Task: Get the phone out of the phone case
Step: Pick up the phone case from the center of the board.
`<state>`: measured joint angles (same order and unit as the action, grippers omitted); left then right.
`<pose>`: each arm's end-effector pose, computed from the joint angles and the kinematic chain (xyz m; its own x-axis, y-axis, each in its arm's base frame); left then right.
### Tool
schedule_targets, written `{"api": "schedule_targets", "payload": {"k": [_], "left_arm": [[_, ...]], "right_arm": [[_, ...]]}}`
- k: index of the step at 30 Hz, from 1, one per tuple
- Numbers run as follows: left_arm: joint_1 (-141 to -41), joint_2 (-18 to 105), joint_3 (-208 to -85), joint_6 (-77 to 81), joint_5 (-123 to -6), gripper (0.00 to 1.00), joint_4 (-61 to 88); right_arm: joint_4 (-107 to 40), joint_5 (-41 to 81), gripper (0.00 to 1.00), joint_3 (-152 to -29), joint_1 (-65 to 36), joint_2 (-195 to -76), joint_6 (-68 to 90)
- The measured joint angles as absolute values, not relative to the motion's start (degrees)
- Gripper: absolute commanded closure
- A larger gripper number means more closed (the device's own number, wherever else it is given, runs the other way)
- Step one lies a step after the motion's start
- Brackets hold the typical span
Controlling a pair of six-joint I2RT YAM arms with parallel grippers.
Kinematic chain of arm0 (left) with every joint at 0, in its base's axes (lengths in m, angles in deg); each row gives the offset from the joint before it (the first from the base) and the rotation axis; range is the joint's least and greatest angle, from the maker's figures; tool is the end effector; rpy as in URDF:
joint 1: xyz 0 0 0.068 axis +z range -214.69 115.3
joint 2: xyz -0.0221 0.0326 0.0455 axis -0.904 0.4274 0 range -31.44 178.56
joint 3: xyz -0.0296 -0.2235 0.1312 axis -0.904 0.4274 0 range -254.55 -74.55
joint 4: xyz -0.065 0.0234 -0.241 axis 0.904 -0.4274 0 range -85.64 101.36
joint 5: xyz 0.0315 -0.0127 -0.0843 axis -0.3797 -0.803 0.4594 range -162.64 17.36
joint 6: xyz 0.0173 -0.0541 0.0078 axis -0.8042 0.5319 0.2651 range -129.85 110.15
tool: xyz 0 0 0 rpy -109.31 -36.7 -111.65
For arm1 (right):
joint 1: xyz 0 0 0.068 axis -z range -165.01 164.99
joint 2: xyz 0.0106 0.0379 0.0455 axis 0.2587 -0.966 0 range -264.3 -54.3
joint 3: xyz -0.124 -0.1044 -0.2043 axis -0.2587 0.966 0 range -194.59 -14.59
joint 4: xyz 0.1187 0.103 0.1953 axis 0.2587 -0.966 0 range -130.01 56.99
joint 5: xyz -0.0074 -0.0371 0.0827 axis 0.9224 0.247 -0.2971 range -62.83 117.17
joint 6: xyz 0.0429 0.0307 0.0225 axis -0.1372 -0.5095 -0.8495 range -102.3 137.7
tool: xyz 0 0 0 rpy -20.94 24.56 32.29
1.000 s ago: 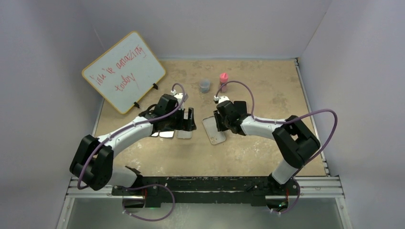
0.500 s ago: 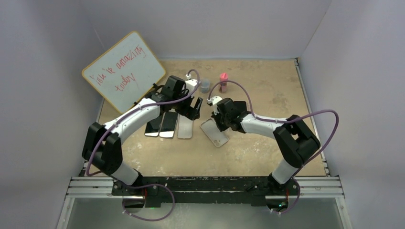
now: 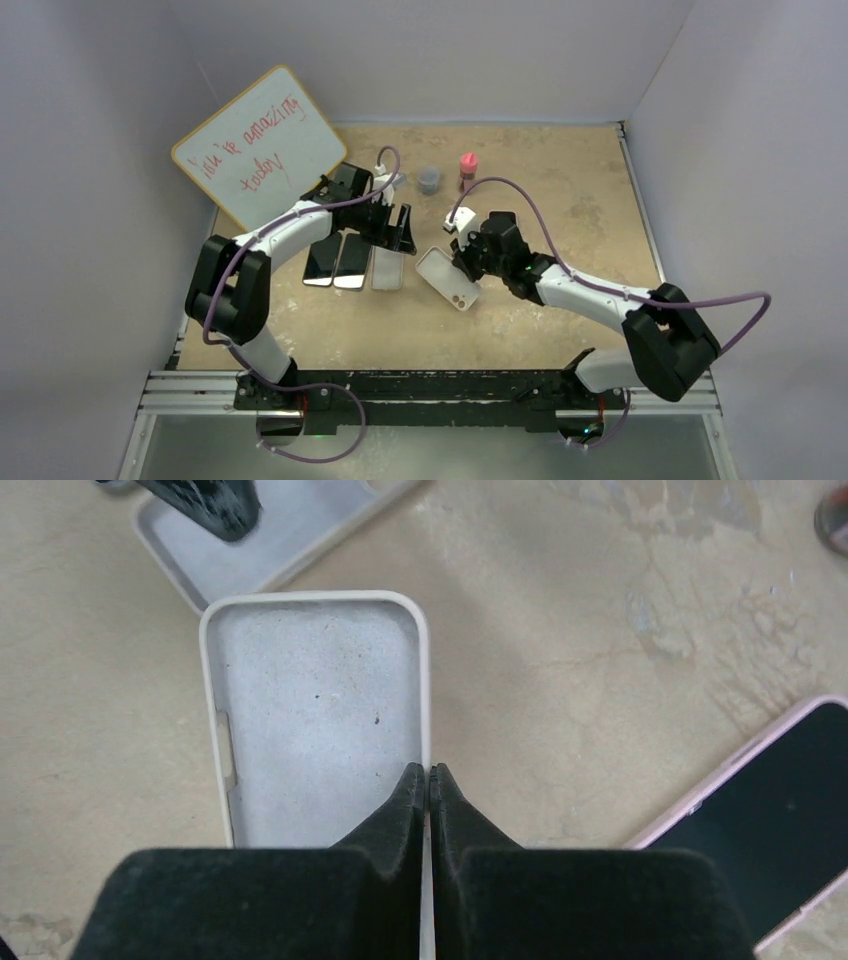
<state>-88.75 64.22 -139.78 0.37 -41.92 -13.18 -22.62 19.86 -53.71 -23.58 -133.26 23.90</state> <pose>0.3012 -0.1571 0.2082 -0.8455 0.2104 -0.4908 0.4757 0.7142 -0.5134 0.2228 0.1843 0.2007 -0.3061 -0.3811 -0.8724 -0.7425 0.6691 -0.0319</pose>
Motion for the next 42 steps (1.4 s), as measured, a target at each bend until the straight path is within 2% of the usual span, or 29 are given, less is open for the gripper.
{"api": "schedule_targets", "payload": {"k": [7,15,17,21,24,28,32,37,42], "left_arm": [[-89.32,64.22,-138.38,2.97,-29.44,0.23,-9.94],[-90.19,64.83,-138.38,5.22,-24.87,0.41,-7.71],[-90.74,65.38,-138.38,5.66,-25.11,0.51,-7.60],[-92.03,65.90,-138.21,6.11,-25.57,0.87,-7.58],[-92.35,65.81,-137.33,7.12,-25.48,1.00,-7.12],[-92.42,62.80,-133.51,11.40,-27.23,1.00,-3.38],[-92.44,54.01,-125.44,19.88,-33.59,1.00,2.21],[-92.70,39.48,-112.94,34.92,-44.34,1.00,14.08],[-97.23,32.15,-104.28,47.53,-57.94,1.00,23.35]], "right_arm": [[-18.84,15.82,1.00,-52.07,-23.95,-130.29,25.76],[-17.65,14.14,1.00,-51.39,-25.32,-128.93,27.24],[-16.93,13.85,1.00,-51.17,-25.63,-128.26,27.64],[-15.84,13.24,1.00,-50.95,-26.22,-127.69,28.05],[-15.97,13.26,0.99,-50.89,-26.33,-127.69,28.01],[-16.02,14.99,0.71,-50.84,-26.68,-127.38,25.52],[-15.25,19.45,0.50,-50.52,-26.66,-124.04,18.46],[-12.67,27.58,0.35,-49.16,-26.61,-117.57,3.94],[-10.16,32.12,0.31,-46.30,-26.61,-115.25,-11.73]]}}
